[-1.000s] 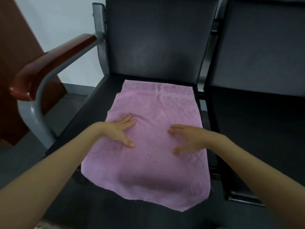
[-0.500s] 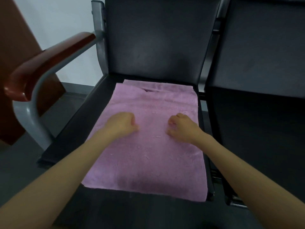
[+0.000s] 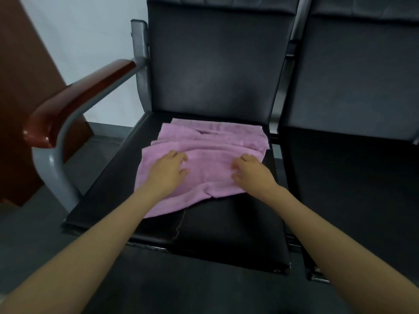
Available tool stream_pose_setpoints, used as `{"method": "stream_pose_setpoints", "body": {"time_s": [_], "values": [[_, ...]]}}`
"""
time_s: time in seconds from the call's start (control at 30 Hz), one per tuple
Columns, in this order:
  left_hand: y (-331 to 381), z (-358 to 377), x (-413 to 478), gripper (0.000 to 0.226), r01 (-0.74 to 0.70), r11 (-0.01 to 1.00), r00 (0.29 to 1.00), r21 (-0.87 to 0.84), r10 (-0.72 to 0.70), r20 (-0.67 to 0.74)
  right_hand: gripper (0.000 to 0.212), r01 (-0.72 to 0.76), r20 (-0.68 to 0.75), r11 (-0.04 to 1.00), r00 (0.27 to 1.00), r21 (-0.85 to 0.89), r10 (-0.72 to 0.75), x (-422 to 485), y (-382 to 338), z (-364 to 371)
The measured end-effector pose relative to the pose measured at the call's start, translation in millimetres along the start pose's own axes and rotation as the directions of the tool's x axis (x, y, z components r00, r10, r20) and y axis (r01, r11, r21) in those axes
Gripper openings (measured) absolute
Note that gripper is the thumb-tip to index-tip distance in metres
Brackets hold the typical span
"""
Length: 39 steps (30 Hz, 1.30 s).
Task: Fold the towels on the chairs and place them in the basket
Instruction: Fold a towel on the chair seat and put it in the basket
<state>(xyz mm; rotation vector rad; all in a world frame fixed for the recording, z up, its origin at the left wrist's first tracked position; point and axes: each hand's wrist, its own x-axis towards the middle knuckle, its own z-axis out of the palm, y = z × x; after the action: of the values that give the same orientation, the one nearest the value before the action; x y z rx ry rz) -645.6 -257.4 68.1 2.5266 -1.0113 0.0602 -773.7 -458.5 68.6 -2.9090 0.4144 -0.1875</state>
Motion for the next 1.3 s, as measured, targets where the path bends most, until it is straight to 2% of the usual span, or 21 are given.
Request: {"method": "stream_pose_setpoints", "body": {"time_s": [0.07,0.13,0.2,0.27,0.3,0.37,0.43,0.57,0.7,0.8,0.9,0.93,1.07,1.2,1.3], "values": [[-13,-5,-12,0.03,0.054,0.998,0.983,0.019,-0.057,0.173,0.027,0.011,0.09,1.0,0.996,-0.012,-0.009,-11,3,7],[-24,-13,-23,0.044,0.089,0.996,0.939,-0.014,-0.079,0.335,0.032,-0.009,0.184,0.998,0.983,-0.066,0.021,-14,8,11],[-31,-18,-28,0.06,0.086,0.996,0.905,-0.033,-0.064,0.42,0.037,-0.029,0.225,0.996,0.973,-0.083,0.047,-12,12,9],[-33,-16,-27,0.067,0.05,0.998,0.883,0.044,-0.065,0.466,0.041,-0.046,0.196,0.99,0.978,-0.132,0.071,-11,13,8],[-33,-13,-27,0.065,0.022,0.994,0.902,0.104,-0.065,0.426,0.042,-0.044,0.162,0.981,0.984,-0.188,0.075,-11,13,9],[-34,-4,-28,0.055,-0.001,0.978,0.973,0.206,-0.047,0.227,0.039,-0.033,0.109,0.954,0.992,-0.299,0.068,-12,14,13],[-32,3,-32,0.043,-0.009,0.983,0.996,0.184,-0.008,0.09,0.035,-0.061,0.071,0.945,0.993,-0.321,0.089,-14,16,18],[-34,4,-43,0.027,0.005,0.999,0.997,0.045,-0.009,0.079,0.028,-0.116,-0.027,0.929,0.993,-0.351,0.114,-12,16,16],[-38,-7,-50,0.021,-0.037,0.993,0.997,0.109,0.029,0.076,0.038,-0.039,-0.157,0.947,0.987,-0.319,-0.013,-19,12,9],[-32,-9,-61,0.023,-0.081,0.979,0.995,0.185,0.069,0.072,0.022,-0.032,-0.149,0.978,0.989,-0.205,0.001,-32,7,-3],[-29,-11,-74,0.015,-0.054,0.986,0.991,0.155,0.035,0.126,0.016,-0.032,-0.098,0.974,0.995,-0.224,0.01,-46,10,-16],[-27,-13,-78,0.01,-0.019,0.991,0.992,0.129,0.003,0.127,0.017,-0.036,-0.077,0.97,0.997,-0.239,0.018,-52,11,-20],[-14,-32,-87,0.026,0.139,0.988,0.989,-0.07,-0.136,0.052,0.024,-0.078,-0.045,0.967,0.997,-0.244,0.069,-71,12,-42],[8,-70,-88,0.014,0.181,0.949,0.971,-0.259,-0.214,-0.106,0.009,-0.134,-0.113,0.984,0.986,-0.119,0.121,-88,4,-83],[29,-109,-91,0.016,0.16,0.889,0.923,-0.429,-0.289,-0.255,0.003,-0.166,-0.225,0.985,0.959,0.039,0.17,-99,-6,-126]]}}
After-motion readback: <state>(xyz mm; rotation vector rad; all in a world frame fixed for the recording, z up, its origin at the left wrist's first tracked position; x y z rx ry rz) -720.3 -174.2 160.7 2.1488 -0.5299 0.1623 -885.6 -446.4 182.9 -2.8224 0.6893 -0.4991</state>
